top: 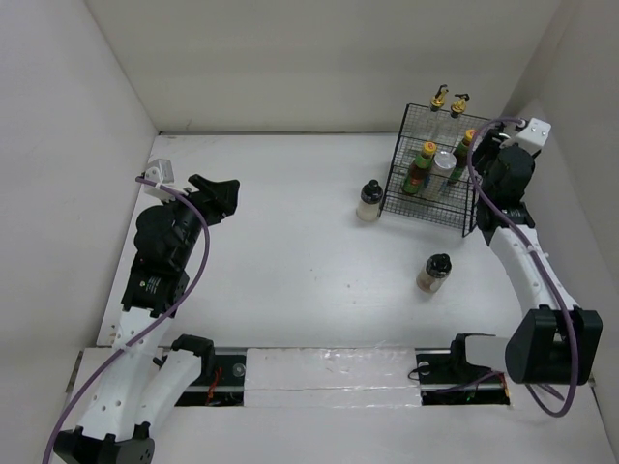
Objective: Organize the condiment bottles
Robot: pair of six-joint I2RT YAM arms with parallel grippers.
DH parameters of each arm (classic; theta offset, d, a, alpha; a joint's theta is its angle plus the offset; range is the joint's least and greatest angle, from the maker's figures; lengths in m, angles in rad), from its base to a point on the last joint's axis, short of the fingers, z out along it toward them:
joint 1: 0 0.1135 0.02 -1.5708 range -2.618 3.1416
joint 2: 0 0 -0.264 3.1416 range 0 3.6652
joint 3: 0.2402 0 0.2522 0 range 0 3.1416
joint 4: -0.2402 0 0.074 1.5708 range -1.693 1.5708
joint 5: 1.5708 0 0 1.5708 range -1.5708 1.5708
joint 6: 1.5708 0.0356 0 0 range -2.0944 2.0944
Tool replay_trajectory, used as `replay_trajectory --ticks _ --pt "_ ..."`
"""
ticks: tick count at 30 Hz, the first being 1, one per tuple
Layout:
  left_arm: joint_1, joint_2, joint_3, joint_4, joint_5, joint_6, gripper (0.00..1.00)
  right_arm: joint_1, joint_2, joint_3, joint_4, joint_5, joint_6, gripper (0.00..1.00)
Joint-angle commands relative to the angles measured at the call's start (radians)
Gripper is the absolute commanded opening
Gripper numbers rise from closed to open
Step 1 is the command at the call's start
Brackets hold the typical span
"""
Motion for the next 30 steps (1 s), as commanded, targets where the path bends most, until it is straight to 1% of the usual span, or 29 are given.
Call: replay_trajectory --ticks 1,3,9,16,20,22,23,24,30 --pt "-0.004 -0.013 0.009 0.043 -0.013 0.005 0.61 -0.025 0.018 0.094 0.138 -0.074 0.013 0.52" --pt "-0.004 -0.013 0.009 0.043 -0.013 0.005 0.61 -0.046 0.036 0.103 0.138 -0.074 0.013 0.52" --pt "-0.004 -0.013 0.009 0.043 -0.013 0.005 0.61 -0.055 0.141 0.103 0.138 -0.111 0.025 0.52" --pt "-0.004 -0.002 0.009 0.043 -0.013 0.005 0.61 -0.055 0.214 0.032 0.159 -0.143 0.073 0.54" --pt "-0.004 -0.002 0.009 0.043 -0.003 0.005 0.61 -0.055 0.254 0.032 0.169 -0.134 0.073 0.58" --pt "-0.004 -0.002 0.009 0.043 -0.013 0.005 0.61 -0.046 0.264 0.023 0.169 -0.121 0.082 0.63" --pt "-0.004 -0.002 0.009 0.043 -0.013 0.005 0.61 -0.046 0.264 0.023 0.169 -0.121 0.082 0.63" --pt "-0.004 -0.002 0.009 0.043 -0.013 0.005 0.61 -0.046 0.273 0.023 0.159 -0.121 0.082 0.67" --pt "-0.004 -0.002 0.018 0.043 -0.005 0.005 0.61 -0.046 0.261 0.023 0.136 -0.112 0.091 0.78"
